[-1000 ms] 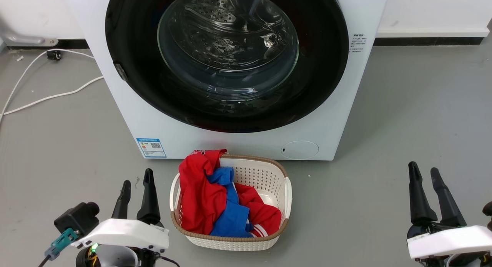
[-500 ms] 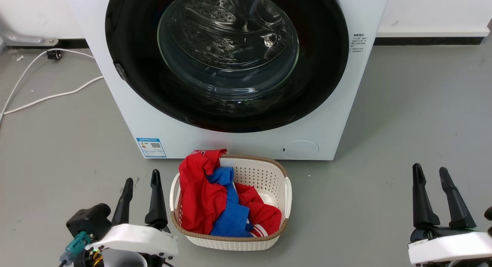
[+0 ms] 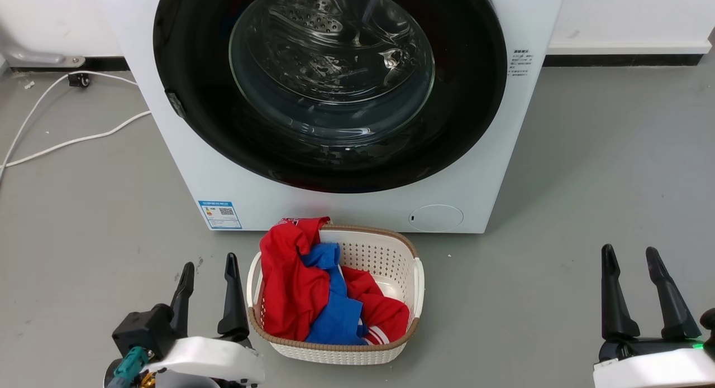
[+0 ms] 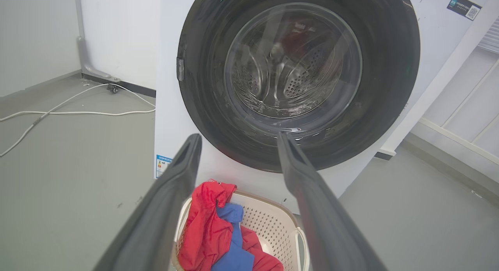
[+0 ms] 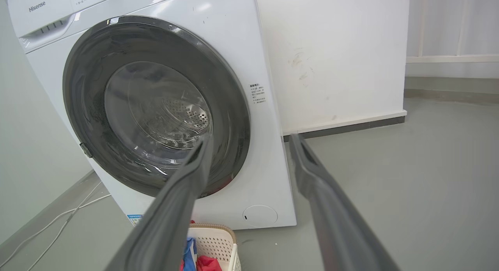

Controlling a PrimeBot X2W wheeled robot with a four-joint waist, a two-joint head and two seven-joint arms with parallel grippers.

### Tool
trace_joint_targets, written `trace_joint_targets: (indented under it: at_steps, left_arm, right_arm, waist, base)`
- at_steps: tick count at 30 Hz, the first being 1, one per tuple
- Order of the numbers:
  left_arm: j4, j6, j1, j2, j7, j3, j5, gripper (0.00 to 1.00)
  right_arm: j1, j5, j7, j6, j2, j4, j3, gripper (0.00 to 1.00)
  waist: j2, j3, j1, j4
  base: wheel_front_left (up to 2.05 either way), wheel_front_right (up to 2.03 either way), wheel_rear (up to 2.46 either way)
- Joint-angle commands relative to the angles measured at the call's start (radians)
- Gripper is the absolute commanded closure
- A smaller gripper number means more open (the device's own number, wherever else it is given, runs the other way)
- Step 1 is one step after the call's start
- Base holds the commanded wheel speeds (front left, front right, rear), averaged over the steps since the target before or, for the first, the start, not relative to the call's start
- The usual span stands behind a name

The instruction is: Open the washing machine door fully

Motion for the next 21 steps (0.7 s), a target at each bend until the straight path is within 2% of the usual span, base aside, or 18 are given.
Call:
trace_joint_targets:
  at_steps: [1, 21]
  left_arm:
    - [-0.009, -0.002, 0.004, 0.001, -0.011, -0.001, 0.024, 0.0]
    - [0.01, -0.017, 0.037, -0.027, -0.054, 0.015, 0.187, 0.0]
  right_arm:
    - [0.003, -0.023, -0.008, 0.002, -0.001, -0.016, -0.002, 0.0]
    - [0.045, -0.134, -0.05, 0.002, 0.0, -0.039, -0.002, 0.0]
  waist:
    - [0.0, 0.0, 0.0, 0.0]
    - [0.0, -0.004, 0.0, 0.003]
  base:
    - [0.0, 0.0, 0.0]
    - [0.0, 0.0, 0.0]
